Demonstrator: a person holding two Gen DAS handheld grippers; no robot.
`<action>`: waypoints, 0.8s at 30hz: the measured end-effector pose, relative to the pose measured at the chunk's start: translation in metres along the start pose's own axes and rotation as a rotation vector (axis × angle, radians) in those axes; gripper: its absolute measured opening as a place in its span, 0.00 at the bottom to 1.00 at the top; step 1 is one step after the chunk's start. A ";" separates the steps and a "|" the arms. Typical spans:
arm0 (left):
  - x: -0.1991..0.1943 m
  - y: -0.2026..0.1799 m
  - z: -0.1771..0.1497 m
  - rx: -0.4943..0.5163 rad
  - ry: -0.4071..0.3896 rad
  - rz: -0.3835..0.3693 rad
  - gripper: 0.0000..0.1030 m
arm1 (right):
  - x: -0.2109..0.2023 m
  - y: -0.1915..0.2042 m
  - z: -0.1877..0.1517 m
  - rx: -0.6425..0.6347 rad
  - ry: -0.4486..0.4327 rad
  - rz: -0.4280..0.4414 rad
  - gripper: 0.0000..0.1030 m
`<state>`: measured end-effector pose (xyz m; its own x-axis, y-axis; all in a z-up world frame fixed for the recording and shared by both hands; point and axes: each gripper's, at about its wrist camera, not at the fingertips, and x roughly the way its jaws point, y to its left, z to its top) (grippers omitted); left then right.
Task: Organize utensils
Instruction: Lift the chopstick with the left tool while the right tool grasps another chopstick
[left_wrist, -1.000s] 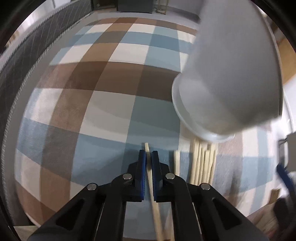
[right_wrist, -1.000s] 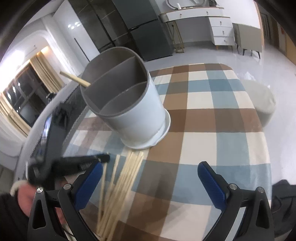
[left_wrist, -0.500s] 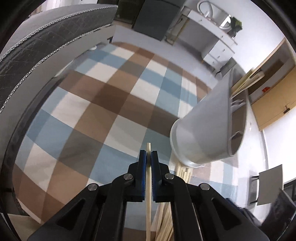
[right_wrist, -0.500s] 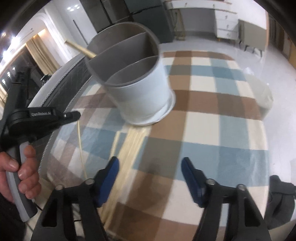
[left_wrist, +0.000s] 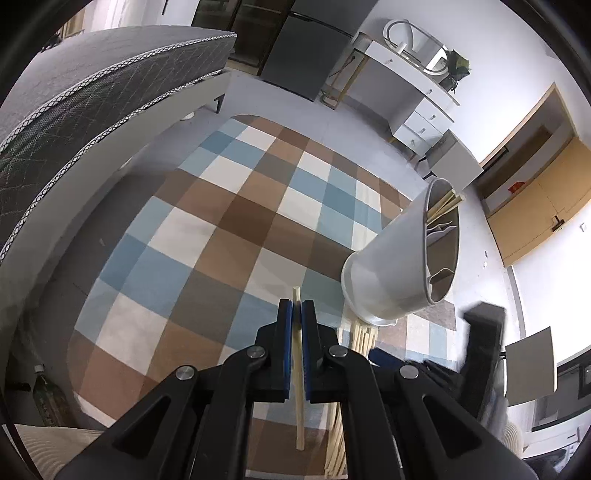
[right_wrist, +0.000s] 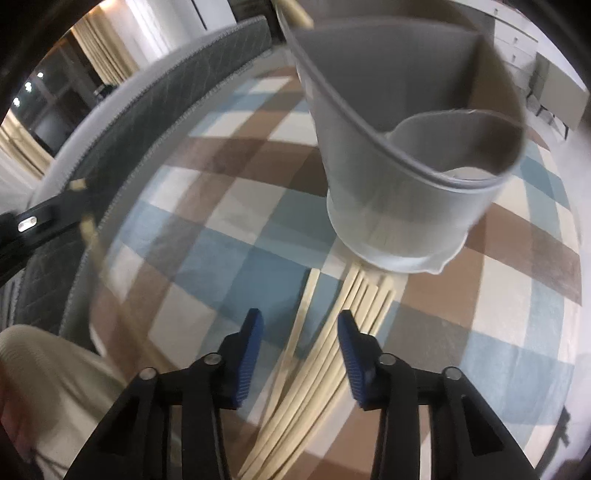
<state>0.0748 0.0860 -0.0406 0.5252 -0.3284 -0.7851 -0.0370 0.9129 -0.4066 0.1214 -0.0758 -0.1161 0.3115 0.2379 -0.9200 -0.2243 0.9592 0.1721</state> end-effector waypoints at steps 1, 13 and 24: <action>-0.001 0.002 0.000 -0.005 0.001 -0.002 0.00 | 0.004 0.000 0.002 0.004 0.013 -0.006 0.32; -0.003 0.015 0.002 -0.037 0.011 -0.062 0.00 | 0.034 0.018 0.018 -0.087 0.065 -0.103 0.24; 0.000 0.018 0.002 -0.034 0.018 -0.071 0.00 | 0.046 0.042 0.016 -0.128 0.025 -0.144 0.07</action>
<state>0.0760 0.1031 -0.0469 0.5124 -0.3968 -0.7616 -0.0287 0.8784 -0.4770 0.1414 -0.0223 -0.1457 0.3258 0.0946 -0.9407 -0.2951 0.9555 -0.0061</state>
